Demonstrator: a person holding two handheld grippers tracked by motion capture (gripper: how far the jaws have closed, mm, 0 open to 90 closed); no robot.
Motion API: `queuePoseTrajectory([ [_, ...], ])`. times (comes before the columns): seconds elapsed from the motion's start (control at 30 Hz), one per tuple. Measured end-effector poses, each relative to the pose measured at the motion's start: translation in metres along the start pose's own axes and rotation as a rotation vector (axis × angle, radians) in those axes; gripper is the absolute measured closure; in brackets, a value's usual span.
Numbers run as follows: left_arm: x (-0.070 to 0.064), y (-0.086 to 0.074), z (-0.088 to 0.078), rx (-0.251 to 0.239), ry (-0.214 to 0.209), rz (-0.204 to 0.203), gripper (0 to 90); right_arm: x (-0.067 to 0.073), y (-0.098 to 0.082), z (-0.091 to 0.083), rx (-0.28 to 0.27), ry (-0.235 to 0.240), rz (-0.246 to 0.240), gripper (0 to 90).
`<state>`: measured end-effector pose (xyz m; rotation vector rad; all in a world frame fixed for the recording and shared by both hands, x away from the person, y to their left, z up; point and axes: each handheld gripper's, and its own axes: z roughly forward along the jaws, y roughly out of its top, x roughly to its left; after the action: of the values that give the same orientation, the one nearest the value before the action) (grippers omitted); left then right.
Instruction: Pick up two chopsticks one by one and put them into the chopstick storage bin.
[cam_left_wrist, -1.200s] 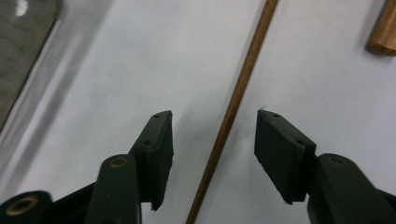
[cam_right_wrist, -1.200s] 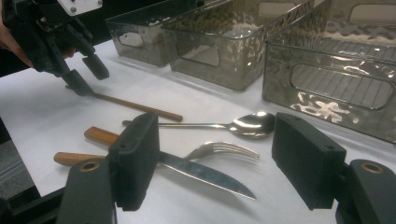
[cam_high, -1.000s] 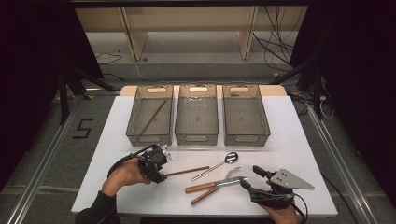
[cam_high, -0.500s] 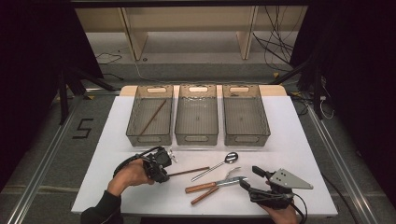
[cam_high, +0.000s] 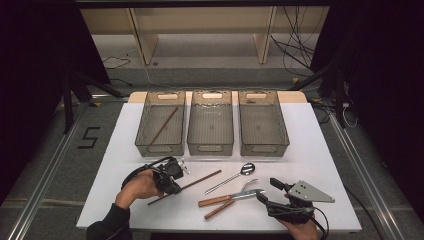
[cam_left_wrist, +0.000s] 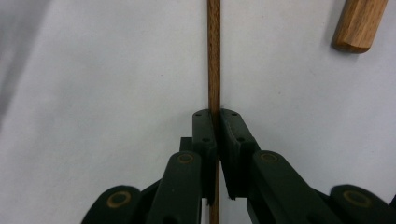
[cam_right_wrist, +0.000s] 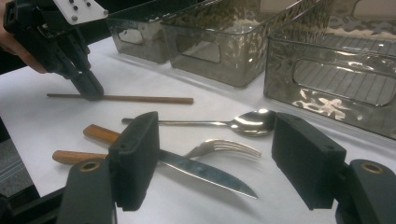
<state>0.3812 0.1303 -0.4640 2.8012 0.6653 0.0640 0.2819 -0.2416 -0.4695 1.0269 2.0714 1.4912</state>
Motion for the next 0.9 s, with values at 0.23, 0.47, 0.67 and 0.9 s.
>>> queuePoseTrajectory([
  [0.23,0.0,-0.004,-0.017,-0.068,0.008,-0.014,85.0,-0.001,0.0,-0.001,-0.003,-0.002,-0.001,33.0],
  [0.47,0.002,-0.011,-0.044,-0.164,0.026,-0.029,85.0,-0.001,0.001,-0.001,-0.009,-0.003,0.001,33.0],
  [0.67,0.008,-0.019,-0.065,-0.28,0.042,-0.081,85.0,-0.001,0.0,-0.001,-0.008,-0.005,0.001,33.0],
  [0.9,0.024,-0.022,-0.078,-0.376,0.091,-0.186,85.0,-0.001,-0.001,-0.001,-0.003,-0.01,0.006,33.0],
])
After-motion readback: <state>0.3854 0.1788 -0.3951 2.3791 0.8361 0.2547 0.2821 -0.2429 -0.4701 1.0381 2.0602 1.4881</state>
